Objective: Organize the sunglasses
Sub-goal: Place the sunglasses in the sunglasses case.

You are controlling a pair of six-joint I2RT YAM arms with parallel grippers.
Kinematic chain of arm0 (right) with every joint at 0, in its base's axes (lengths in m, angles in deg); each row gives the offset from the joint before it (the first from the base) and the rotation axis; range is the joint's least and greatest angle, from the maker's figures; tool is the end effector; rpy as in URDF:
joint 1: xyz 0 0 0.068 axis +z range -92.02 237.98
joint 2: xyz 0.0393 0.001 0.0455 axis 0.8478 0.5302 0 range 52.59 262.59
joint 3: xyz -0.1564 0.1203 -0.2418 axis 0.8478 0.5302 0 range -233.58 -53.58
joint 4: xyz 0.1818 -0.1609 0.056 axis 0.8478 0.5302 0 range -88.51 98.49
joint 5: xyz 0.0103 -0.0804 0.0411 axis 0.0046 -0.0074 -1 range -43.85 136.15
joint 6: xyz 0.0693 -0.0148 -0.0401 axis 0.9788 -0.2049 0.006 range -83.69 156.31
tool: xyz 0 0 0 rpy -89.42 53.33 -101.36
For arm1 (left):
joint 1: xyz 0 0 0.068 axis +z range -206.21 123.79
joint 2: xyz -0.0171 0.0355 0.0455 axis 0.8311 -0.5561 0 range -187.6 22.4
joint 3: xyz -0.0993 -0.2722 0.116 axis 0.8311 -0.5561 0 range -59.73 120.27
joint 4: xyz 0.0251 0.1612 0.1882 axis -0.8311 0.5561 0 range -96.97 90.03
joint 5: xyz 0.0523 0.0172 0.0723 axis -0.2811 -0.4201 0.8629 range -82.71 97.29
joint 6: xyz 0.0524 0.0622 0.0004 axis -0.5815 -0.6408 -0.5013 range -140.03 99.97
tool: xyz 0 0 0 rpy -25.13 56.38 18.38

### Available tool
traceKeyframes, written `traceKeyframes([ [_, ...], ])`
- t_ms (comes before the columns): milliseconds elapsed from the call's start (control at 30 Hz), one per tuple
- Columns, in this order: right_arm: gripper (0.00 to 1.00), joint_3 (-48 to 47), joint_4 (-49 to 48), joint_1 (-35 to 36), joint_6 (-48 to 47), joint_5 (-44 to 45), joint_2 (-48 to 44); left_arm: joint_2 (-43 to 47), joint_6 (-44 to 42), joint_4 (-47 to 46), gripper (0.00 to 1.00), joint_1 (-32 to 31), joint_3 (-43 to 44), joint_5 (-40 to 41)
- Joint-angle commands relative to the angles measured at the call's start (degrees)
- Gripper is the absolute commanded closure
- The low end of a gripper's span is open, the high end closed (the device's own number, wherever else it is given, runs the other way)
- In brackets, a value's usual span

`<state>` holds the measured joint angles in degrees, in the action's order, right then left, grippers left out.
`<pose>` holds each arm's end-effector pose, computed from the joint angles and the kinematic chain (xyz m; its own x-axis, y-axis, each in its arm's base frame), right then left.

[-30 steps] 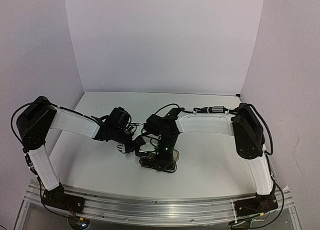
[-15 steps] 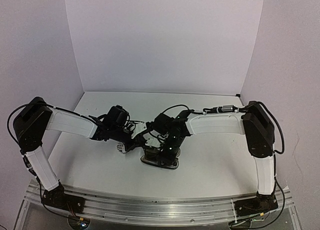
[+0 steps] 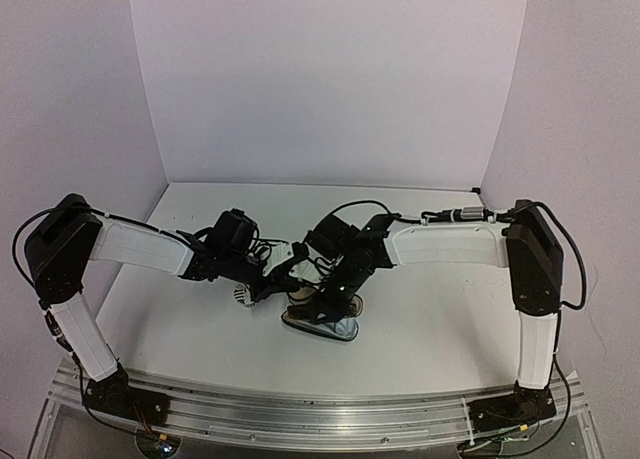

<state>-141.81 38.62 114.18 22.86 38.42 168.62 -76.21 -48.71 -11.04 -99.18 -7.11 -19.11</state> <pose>0.2411 0.3772 0.2016 -0.2912 -0.8493 -0.4404 -0.9489 0.3150 0.0200 0.2506 -0.2763 0.1978 -0.0196 0.6059 -0.7953 0.9826 0.1585 0.0965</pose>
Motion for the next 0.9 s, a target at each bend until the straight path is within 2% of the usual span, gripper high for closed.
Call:
traceKeyframes([
  [0,0.79,1.0,-5.3,-0.6,2.2,-0.7,-3.3,2.0,-0.6,0.1,1.00,-0.9,-0.4,-3.1],
  [67,0.86,2.0,-5.3,-0.6,2.9,-0.3,-3.3,2.0,-0.6,0.1,1.00,-0.9,-0.4,-3.1],
  [300,0.99,2.7,-5.1,-0.6,3.9,0.2,-3.4,1.8,-0.6,0.4,1.00,-0.9,-0.3,-3.2],
  [567,1.00,2.5,-5.2,-0.6,5.9,-11.3,-4.2,2.2,-0.3,0.0,1.00,-0.9,-0.9,-2.9],
  [867,0.99,4.6,-6.7,-1.3,4.0,-11.4,-1.6,2.7,-0.9,-0.6,1.00,-0.9,-1.7,-2.8],
])
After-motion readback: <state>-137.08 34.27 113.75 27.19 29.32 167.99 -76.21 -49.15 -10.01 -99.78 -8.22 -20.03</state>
